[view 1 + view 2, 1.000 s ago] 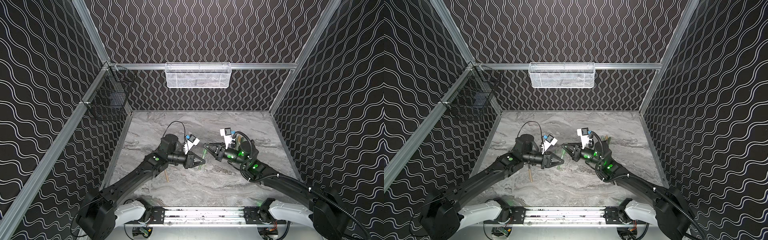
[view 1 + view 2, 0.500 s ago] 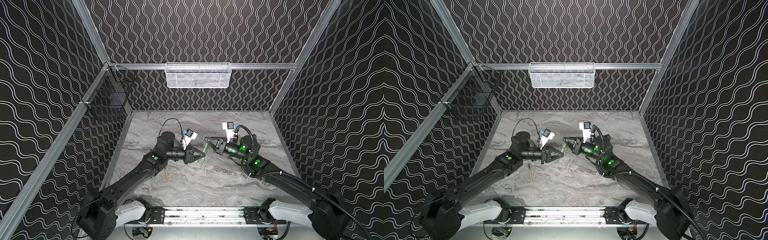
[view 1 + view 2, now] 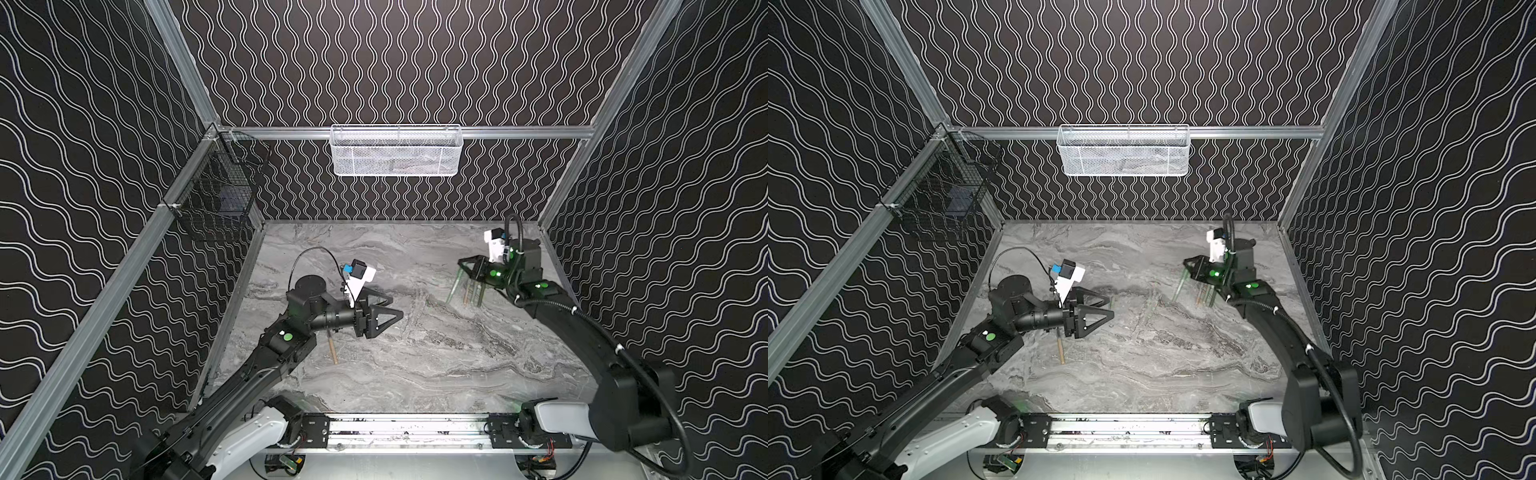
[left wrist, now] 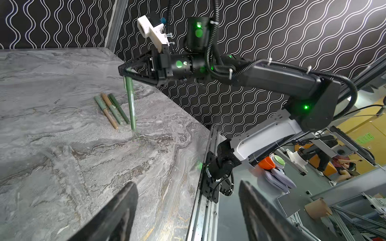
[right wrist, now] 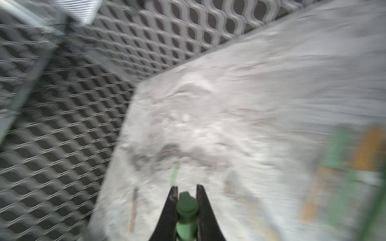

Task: Insert pens into pen caps
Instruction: Place a pen at the middle-right of the table.

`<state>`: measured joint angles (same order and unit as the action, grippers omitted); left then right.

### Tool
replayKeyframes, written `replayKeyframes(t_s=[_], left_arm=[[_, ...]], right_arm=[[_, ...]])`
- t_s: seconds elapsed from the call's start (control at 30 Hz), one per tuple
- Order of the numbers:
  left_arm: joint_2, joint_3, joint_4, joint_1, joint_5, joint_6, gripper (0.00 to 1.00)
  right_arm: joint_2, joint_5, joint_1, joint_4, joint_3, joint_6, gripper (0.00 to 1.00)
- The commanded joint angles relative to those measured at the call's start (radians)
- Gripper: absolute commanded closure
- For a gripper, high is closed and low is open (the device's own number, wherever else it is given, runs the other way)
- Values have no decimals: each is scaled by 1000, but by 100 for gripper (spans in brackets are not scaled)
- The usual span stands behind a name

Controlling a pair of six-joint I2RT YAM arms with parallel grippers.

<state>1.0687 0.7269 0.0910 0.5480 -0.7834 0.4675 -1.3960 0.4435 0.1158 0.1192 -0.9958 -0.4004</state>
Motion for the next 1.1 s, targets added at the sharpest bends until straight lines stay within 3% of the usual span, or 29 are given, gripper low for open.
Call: replayKeyframes(t_s=[0.0,0.17,0.43,1.07], left_arm=[[-10,14,-71,-2,9,-40,19],[-13,0,-52,-2,17,-34,16],[11,-9,-17,-2,2,-23,16],[29,-19,16,-2,4,-18,15]], right_arm=[[-105,-26,-117,217,-83,149,100],[-270,-203,-194,305,-190,186,100],[-522,-275,-251,380,-338,229,100],[-701,-155,-271,398,-441,213,96]])
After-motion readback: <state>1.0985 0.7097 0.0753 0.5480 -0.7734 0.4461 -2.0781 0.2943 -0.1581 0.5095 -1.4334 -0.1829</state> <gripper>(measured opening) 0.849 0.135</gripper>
